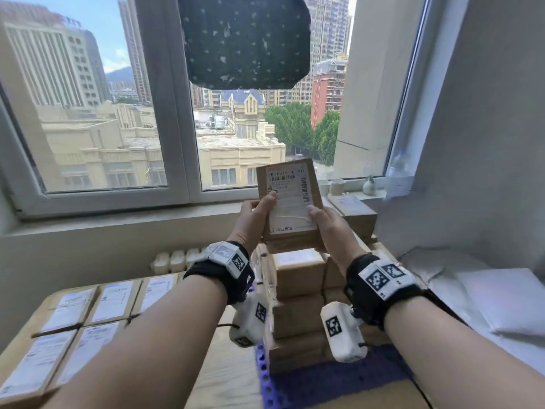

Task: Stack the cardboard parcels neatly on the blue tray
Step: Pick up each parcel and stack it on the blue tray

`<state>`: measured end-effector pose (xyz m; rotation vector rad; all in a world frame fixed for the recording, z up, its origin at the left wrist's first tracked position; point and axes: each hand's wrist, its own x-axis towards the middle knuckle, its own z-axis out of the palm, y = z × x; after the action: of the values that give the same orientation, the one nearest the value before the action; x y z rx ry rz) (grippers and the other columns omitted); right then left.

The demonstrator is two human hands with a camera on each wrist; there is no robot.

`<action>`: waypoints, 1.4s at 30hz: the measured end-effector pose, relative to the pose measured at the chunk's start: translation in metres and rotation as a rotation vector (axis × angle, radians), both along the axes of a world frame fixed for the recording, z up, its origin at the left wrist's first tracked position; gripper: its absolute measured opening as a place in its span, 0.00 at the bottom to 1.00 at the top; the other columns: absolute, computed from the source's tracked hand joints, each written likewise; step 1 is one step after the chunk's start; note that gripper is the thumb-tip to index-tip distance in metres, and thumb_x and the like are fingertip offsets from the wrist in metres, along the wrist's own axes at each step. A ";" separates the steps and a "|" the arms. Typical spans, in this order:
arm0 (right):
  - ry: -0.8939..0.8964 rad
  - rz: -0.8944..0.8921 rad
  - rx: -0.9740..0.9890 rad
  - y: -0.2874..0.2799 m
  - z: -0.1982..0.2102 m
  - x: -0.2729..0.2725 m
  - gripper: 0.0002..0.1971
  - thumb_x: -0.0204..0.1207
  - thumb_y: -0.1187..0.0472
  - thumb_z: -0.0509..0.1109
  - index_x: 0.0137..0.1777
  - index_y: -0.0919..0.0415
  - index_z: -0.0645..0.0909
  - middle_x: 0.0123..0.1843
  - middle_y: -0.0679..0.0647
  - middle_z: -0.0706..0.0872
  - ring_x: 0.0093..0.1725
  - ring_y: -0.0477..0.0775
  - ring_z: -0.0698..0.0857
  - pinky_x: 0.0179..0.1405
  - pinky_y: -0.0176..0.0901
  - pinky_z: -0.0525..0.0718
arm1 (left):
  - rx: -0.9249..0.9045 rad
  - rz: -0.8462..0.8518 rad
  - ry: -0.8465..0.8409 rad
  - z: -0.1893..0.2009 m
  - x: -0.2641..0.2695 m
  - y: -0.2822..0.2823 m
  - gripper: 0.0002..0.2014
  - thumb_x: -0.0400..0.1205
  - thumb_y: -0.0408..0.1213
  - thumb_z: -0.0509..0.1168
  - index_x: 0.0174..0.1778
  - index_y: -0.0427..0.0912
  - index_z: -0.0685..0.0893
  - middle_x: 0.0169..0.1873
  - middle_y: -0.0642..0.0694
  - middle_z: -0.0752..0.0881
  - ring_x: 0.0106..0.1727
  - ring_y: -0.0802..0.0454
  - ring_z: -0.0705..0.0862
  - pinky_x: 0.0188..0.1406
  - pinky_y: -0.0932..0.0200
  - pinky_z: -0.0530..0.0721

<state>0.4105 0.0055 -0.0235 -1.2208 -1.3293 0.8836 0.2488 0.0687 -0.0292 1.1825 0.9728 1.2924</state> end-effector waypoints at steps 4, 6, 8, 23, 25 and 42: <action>-0.001 -0.034 0.010 0.005 0.002 0.072 0.39 0.63 0.31 0.65 0.67 0.60 0.80 0.51 0.53 0.89 0.51 0.54 0.88 0.52 0.52 0.85 | 0.018 0.011 0.076 0.008 0.073 0.002 0.46 0.64 0.64 0.69 0.67 0.27 0.78 0.52 0.33 0.88 0.40 0.44 0.89 0.25 0.60 0.85; 0.002 -0.045 0.008 0.010 0.000 0.106 0.41 0.60 0.30 0.66 0.66 0.59 0.80 0.49 0.52 0.89 0.49 0.55 0.88 0.52 0.54 0.85 | 0.014 0.032 0.133 0.007 0.107 0.006 0.46 0.64 0.66 0.67 0.66 0.29 0.78 0.52 0.33 0.89 0.42 0.42 0.91 0.27 0.57 0.87; 0.004 -0.051 -0.003 0.013 -0.003 0.140 0.38 0.60 0.30 0.66 0.64 0.57 0.81 0.50 0.53 0.90 0.49 0.56 0.89 0.53 0.56 0.87 | 0.014 0.036 0.203 0.006 0.139 0.008 0.49 0.59 0.70 0.65 0.64 0.30 0.79 0.52 0.33 0.89 0.46 0.38 0.91 0.32 0.51 0.89; -0.004 -0.115 -0.300 0.064 -0.055 0.266 0.29 0.64 0.31 0.61 0.54 0.52 0.80 0.57 0.58 0.89 0.58 0.61 0.87 0.66 0.61 0.82 | 0.086 0.047 0.828 -0.017 0.243 0.038 0.22 0.80 0.42 0.68 0.69 0.40 0.78 0.60 0.45 0.86 0.58 0.49 0.85 0.62 0.48 0.85; -0.007 -0.111 -0.332 0.075 -0.068 0.268 0.28 0.61 0.31 0.60 0.49 0.53 0.81 0.58 0.59 0.88 0.62 0.64 0.86 0.70 0.64 0.79 | 0.099 0.064 0.912 -0.022 0.241 0.042 0.21 0.80 0.42 0.68 0.69 0.42 0.78 0.60 0.47 0.85 0.59 0.51 0.83 0.62 0.55 0.82; -0.149 -0.046 -0.443 0.105 -0.100 0.262 0.16 0.87 0.47 0.55 0.61 0.51 0.82 0.66 0.57 0.85 0.67 0.61 0.82 0.75 0.56 0.74 | 0.107 0.090 1.271 -0.053 0.238 0.065 0.22 0.79 0.47 0.65 0.71 0.54 0.80 0.74 0.52 0.77 0.77 0.50 0.71 0.78 0.47 0.67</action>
<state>0.6721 0.1106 -0.1235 -1.6792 -1.2523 1.1084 0.4871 0.1337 -0.0824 2.1097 1.8509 0.5313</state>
